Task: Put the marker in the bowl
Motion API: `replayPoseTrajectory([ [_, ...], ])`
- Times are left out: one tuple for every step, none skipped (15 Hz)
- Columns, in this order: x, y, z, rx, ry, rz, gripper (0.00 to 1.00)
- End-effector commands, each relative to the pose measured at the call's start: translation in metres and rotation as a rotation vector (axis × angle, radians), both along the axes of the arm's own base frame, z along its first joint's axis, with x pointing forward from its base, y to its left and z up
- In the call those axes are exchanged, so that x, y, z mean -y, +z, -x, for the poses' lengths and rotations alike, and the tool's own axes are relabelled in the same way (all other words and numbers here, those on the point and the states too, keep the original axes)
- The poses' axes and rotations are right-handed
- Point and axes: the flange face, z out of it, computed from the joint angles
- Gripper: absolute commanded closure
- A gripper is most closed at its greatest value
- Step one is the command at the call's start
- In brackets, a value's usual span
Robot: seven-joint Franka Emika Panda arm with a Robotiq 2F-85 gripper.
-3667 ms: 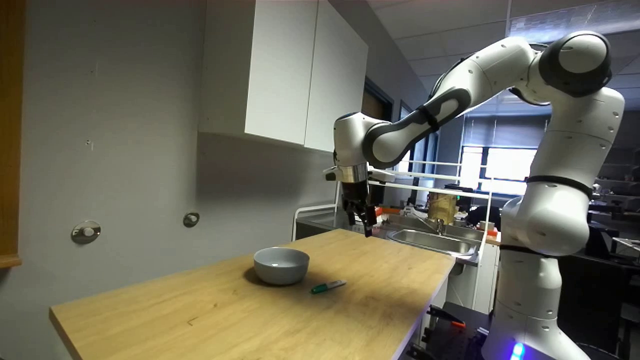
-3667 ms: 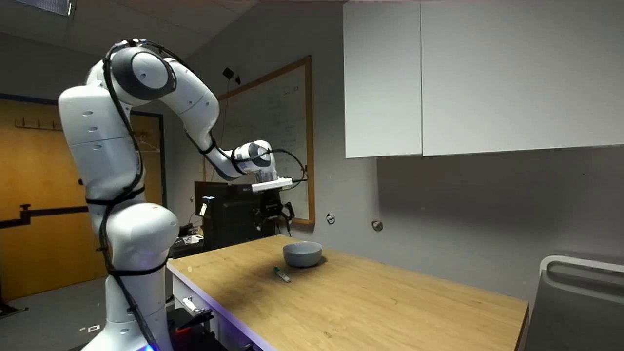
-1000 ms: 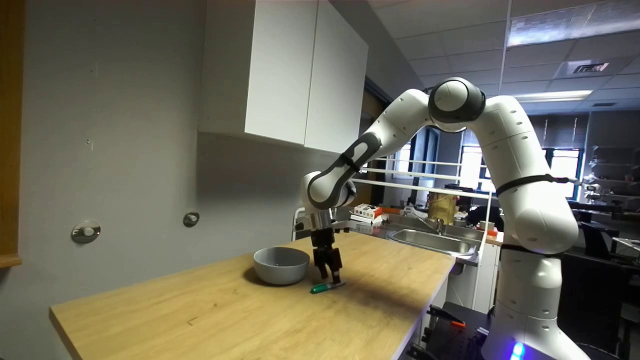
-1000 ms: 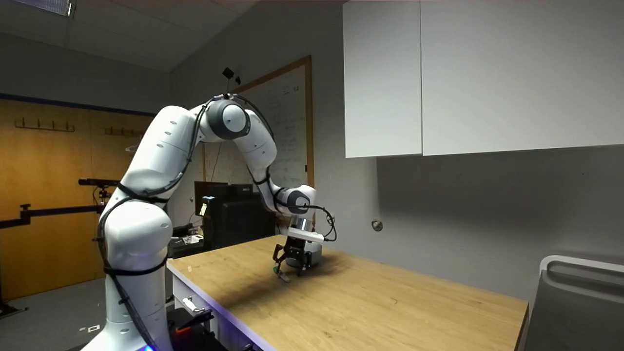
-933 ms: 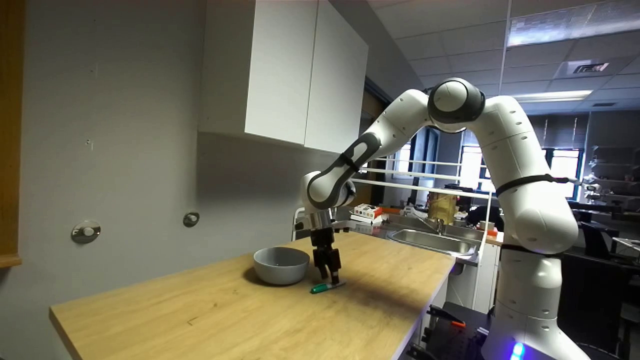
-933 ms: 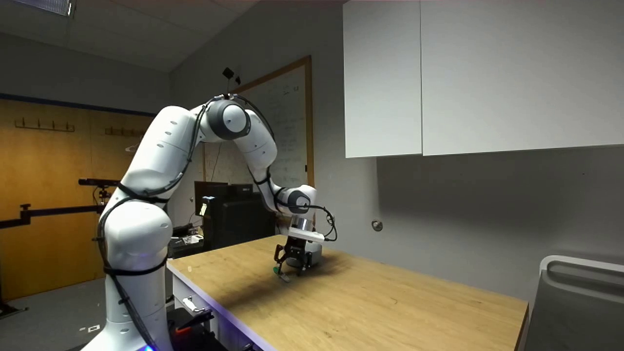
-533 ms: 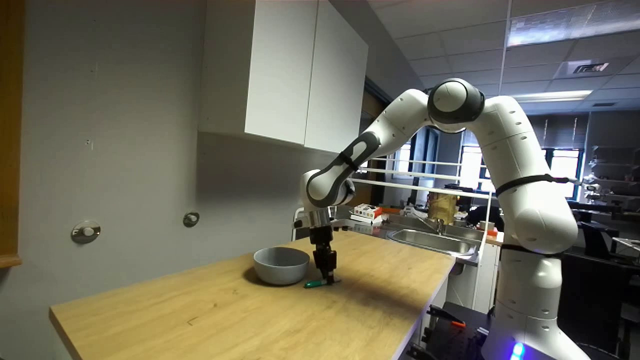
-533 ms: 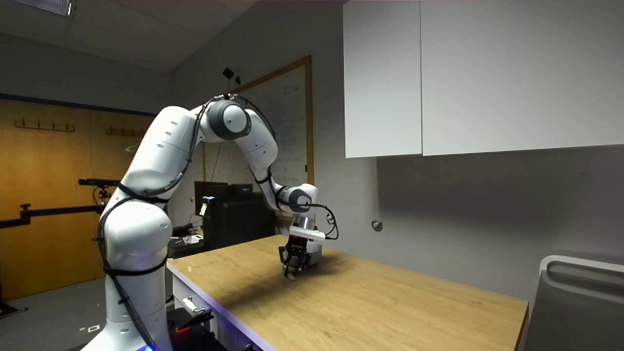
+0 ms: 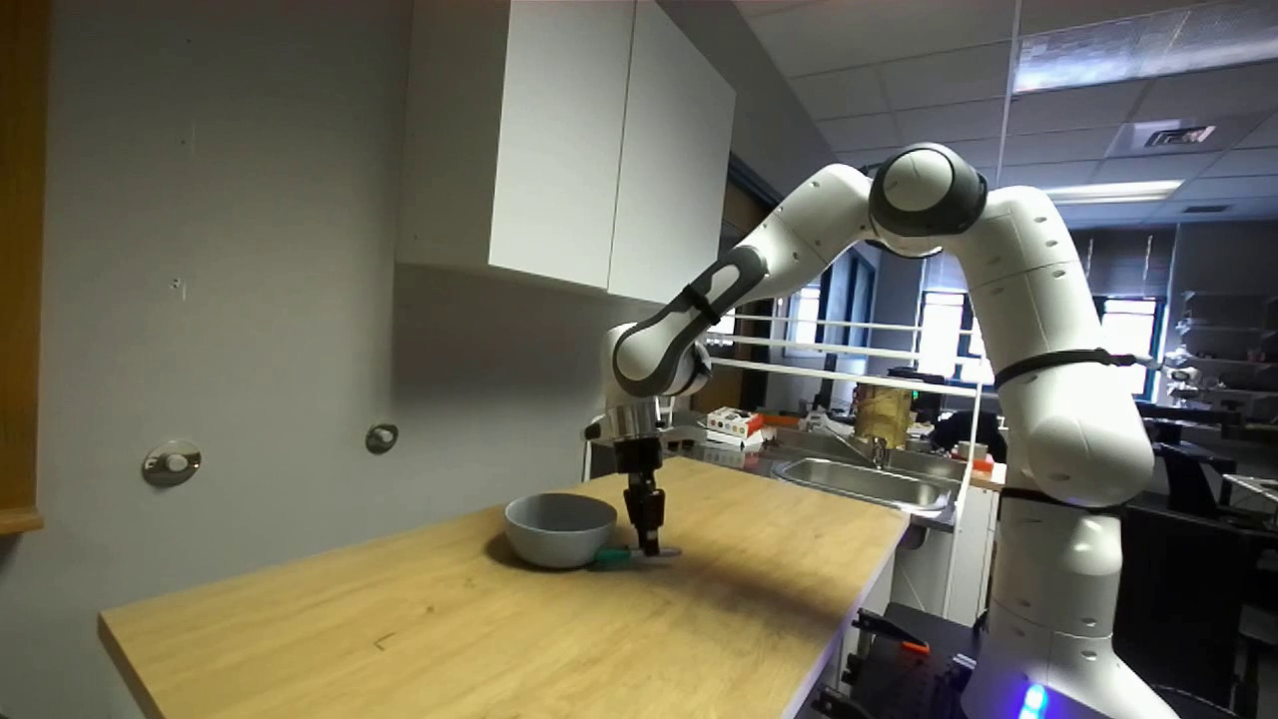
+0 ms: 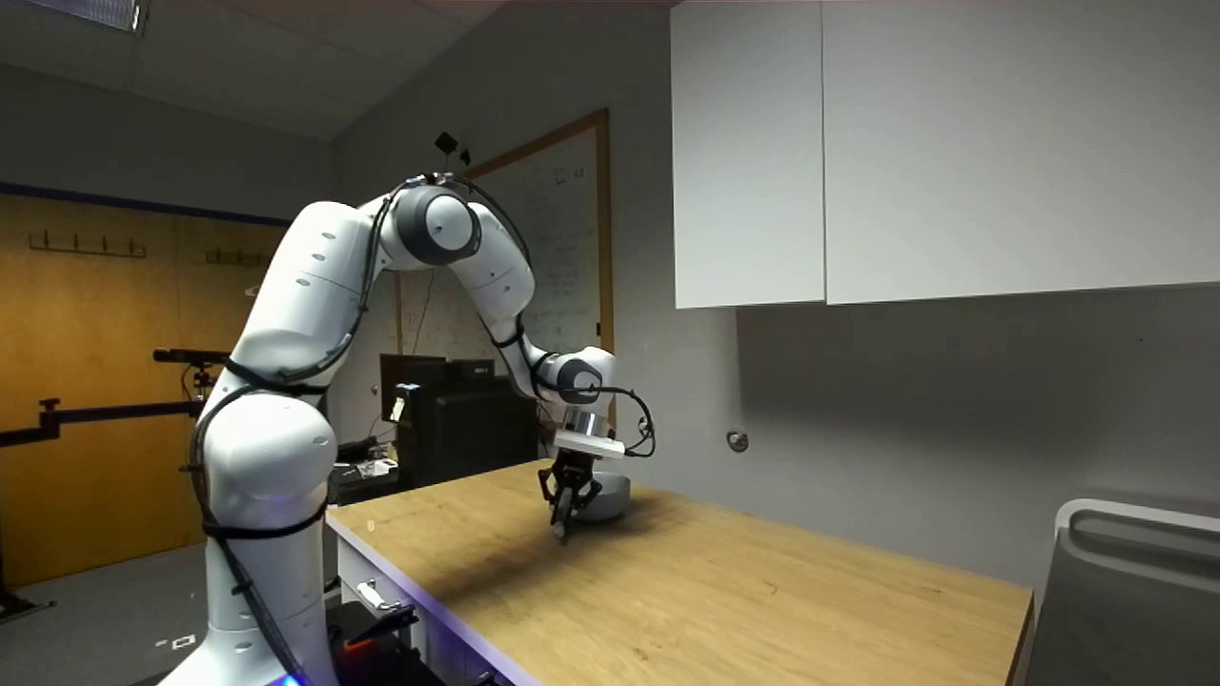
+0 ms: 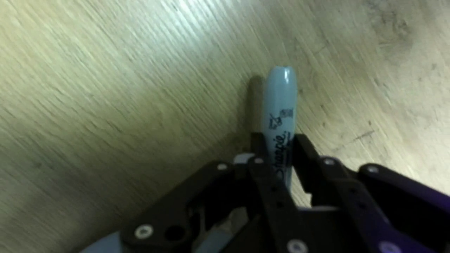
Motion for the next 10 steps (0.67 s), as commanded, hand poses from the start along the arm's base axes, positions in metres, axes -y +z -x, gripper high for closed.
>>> replayPoseTrajectory([
  [-0.001,0.027,0.012,0.023,-0.039,0.007,0.93],
  [-0.002,0.031,0.014,0.010,-0.033,0.020,0.93],
  [-0.005,0.035,0.017,0.000,-0.022,0.016,0.93],
  [-0.008,0.039,0.021,-0.013,-0.008,0.020,0.93],
  [-0.014,0.043,0.025,-0.026,0.012,0.028,0.93],
  [-0.018,0.047,0.029,-0.034,0.025,0.034,0.93],
  [-0.024,0.050,0.033,-0.042,0.038,0.045,0.93],
  [-0.028,0.054,0.035,-0.048,0.050,0.050,0.93],
  [-0.033,0.058,0.037,-0.051,0.060,0.060,0.93],
  [-0.037,0.063,0.039,-0.052,0.068,0.064,0.93],
])
